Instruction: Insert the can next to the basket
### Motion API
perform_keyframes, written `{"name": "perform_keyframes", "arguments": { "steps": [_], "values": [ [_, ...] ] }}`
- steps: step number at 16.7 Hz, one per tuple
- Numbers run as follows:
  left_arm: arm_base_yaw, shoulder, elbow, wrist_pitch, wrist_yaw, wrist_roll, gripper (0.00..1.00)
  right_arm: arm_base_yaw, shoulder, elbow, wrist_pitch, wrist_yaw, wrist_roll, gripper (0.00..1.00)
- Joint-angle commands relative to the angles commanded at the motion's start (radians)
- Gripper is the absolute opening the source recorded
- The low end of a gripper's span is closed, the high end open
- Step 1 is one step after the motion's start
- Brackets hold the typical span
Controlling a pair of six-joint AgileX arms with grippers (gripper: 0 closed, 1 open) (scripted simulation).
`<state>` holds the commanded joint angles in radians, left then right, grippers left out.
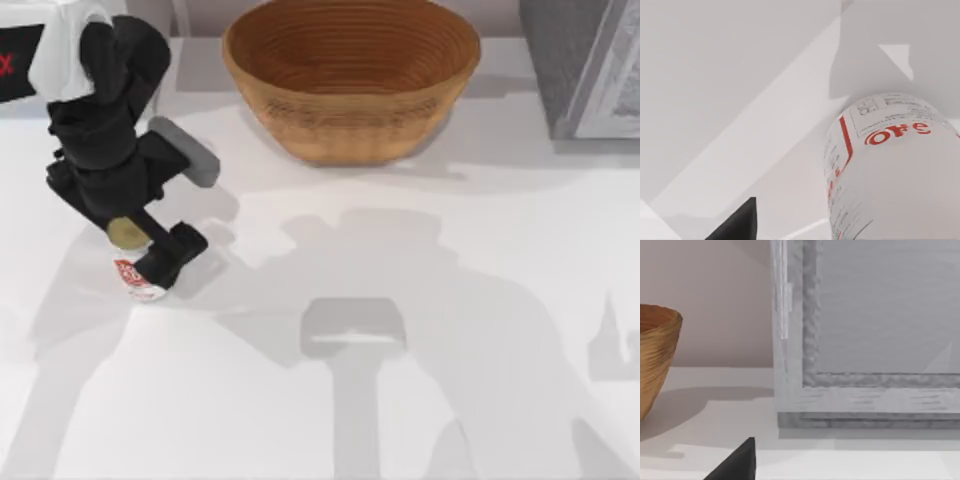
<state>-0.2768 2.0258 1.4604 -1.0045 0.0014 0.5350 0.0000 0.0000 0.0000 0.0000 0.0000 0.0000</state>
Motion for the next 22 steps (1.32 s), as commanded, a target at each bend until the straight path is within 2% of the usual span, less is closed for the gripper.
{"name": "perform_keyframes", "arguments": {
  "steps": [12, 22],
  "values": [
    [0.000, 0.000, 0.000, 0.000, 0.000, 0.000, 0.02, 0.000, 0.000, 0.000, 0.000, 0.000, 0.000, 1.00],
    [0.000, -0.003, 0.001, -0.001, 0.001, 0.000, 0.00, 0.000, 0.000, 0.000, 0.000, 0.000, 0.000, 1.00]
  ]
}}
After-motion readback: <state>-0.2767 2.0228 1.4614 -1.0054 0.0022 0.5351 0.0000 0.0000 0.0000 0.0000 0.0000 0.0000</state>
